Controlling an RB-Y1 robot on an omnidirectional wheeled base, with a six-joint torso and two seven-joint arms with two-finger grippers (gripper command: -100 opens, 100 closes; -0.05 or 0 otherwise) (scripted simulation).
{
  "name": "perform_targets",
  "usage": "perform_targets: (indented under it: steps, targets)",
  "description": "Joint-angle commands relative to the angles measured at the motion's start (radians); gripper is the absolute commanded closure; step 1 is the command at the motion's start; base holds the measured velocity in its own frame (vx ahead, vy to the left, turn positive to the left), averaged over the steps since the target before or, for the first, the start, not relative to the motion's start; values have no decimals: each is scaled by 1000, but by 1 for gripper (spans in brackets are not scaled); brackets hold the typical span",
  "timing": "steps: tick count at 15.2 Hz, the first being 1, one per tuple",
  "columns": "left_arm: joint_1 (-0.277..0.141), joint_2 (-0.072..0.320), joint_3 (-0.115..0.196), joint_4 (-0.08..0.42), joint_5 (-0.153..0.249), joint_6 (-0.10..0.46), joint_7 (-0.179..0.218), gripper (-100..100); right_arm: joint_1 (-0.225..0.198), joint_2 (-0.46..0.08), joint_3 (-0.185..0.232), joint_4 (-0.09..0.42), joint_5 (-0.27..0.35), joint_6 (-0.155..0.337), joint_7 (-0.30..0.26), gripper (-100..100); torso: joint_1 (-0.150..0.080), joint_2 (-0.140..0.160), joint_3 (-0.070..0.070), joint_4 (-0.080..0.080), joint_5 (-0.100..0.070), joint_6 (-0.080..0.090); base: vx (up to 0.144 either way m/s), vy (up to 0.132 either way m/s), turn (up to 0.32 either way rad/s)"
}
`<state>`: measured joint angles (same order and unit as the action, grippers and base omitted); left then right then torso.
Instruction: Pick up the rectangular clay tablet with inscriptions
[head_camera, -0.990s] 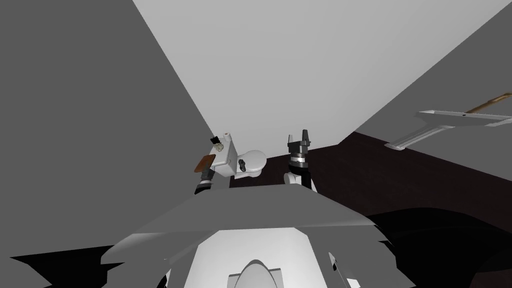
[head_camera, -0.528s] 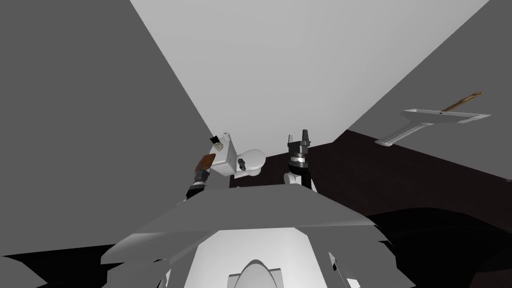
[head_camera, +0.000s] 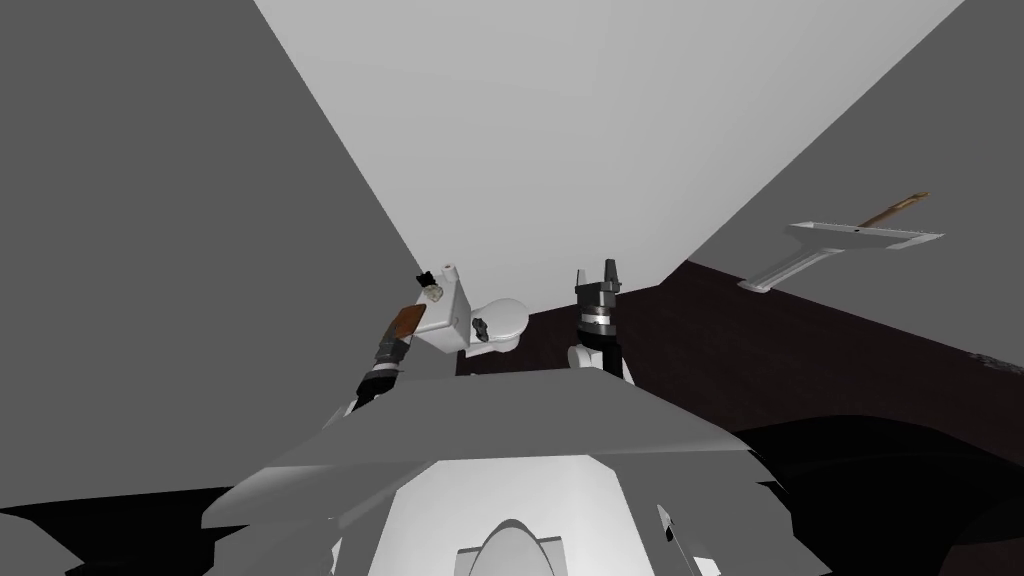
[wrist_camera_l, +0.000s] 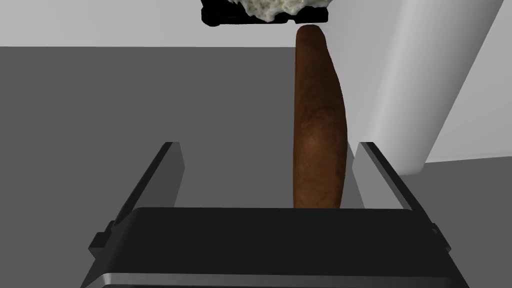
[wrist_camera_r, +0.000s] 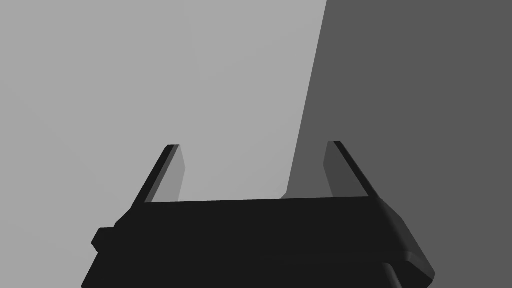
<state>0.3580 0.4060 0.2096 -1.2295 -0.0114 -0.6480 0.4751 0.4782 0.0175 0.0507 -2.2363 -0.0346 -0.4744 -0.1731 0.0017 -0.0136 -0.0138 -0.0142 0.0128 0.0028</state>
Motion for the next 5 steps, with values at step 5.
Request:
perform_targets:
  steps: [5]
  targets:
    - [-17,-24,-16,29,-4,-4,-17,100,0,0,0,0,0,0,0,0,8,5,3,0,2,-1,-24,43,-11]
